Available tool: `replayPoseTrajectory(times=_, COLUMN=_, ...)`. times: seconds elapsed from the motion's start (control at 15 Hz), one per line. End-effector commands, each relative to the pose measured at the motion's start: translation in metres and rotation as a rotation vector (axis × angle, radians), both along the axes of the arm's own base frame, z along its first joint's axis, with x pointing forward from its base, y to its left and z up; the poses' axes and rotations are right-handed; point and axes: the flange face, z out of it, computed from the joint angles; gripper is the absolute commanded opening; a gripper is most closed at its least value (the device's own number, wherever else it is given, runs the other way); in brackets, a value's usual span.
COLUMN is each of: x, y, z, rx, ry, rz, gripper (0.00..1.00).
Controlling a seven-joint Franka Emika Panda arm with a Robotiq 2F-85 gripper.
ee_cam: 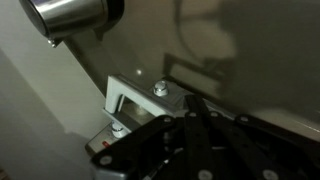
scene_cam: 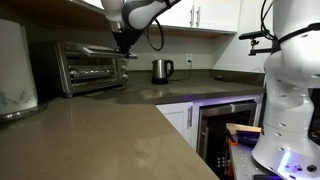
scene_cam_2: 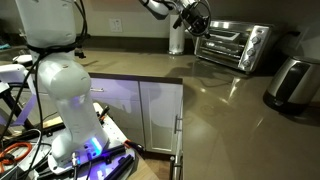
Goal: Close the microwave door
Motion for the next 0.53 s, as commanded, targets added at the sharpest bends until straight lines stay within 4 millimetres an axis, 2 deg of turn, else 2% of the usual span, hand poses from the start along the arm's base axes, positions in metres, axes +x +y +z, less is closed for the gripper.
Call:
replayPoseTrajectory(times=0.0, x=0.002, y=-0.013, z=0.005, rx=0.120, ry=0.014, rz=0.012, gripper=0.00)
replayPoseTrajectory(times=0.47, x=0.015, y=-0.032, z=0.018, rx=0.065, ry=-0.158, rz=0.169, gripper=0.00)
